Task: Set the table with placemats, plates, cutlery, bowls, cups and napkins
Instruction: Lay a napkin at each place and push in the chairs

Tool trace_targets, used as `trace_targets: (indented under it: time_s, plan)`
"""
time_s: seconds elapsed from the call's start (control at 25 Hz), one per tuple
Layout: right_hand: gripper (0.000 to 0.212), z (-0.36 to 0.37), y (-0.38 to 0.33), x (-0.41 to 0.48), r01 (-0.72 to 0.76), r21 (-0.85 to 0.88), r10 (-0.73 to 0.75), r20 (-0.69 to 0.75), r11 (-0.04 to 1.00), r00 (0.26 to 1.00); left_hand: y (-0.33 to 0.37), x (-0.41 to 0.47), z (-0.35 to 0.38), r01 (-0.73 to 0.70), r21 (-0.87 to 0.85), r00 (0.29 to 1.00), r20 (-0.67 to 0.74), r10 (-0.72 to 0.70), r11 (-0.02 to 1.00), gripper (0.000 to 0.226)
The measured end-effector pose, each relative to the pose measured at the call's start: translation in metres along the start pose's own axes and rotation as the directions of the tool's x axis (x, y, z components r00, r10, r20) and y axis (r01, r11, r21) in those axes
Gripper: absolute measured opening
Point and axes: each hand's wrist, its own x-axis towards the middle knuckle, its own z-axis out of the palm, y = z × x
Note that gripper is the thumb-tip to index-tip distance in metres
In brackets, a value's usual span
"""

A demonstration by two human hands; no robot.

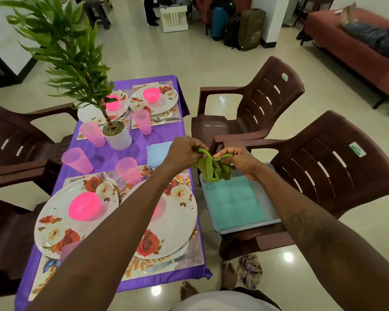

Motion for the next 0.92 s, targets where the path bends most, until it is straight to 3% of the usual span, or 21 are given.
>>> trace_targets:
  time_s: [0.12, 0.28, 0.4, 0.64, 0.72, 0.8, 0.88, 0.92]
  plan:
    - [0.029, -0.004, -0.005, 0.001, 0.021, -0.088, -0.018, 0.031, 0.996, 0.999, 0.005, 0.002, -0.004, -0.104, 0.062, 0.993, -0.044, 0.107, 0.993, 0.015]
    - [0.020, -0.001, -0.018, 0.005, 0.167, -0.156, -0.161, 0.048, 0.974, 0.986, 0.016, 0.005, 0.001, -0.159, 0.070, 0.987, 0.024, 0.157, 0.985, 0.027]
    - [0.027, 0.001, -0.022, 0.007, 0.219, -0.133, -0.216, 0.038, 0.967, 0.976, 0.013, 0.007, 0.000, -0.135, 0.033, 0.991, -0.020, 0.135, 0.990, 0.030]
    - [0.023, 0.015, -0.026, 0.016, 0.394, -0.271, -0.403, 0.026, 0.878, 0.915, 0.012, 0.000, -0.002, -0.059, -0.099, 0.997, -0.050, 0.055, 0.993, 0.061]
    - [0.031, 0.018, -0.029, 0.020, 0.375, -0.299, -0.390, 0.009, 0.878, 0.921, 0.014, -0.001, -0.005, -0.059, -0.176, 0.998, -0.045, 0.052, 0.983, 0.073]
    - [0.052, 0.020, -0.032, 0.018, 0.314, -0.206, -0.320, 0.006, 0.927, 0.948, 0.009, 0.000, -0.009, -0.021, -0.248, 0.998, -0.068, 0.004, 0.968, 0.078]
    - [0.069, 0.021, -0.036, 0.015, 0.236, -0.112, -0.232, 0.050, 0.965, 0.972, 0.002, -0.002, -0.014, 0.024, -0.279, 0.994, -0.099, -0.054, 0.960, 0.067]
    - [0.067, 0.022, -0.036, 0.014, 0.221, -0.115, -0.213, 0.078, 0.969, 0.974, -0.002, -0.003, -0.016, 0.037, -0.266, 0.991, -0.113, -0.069, 0.963, 0.056]
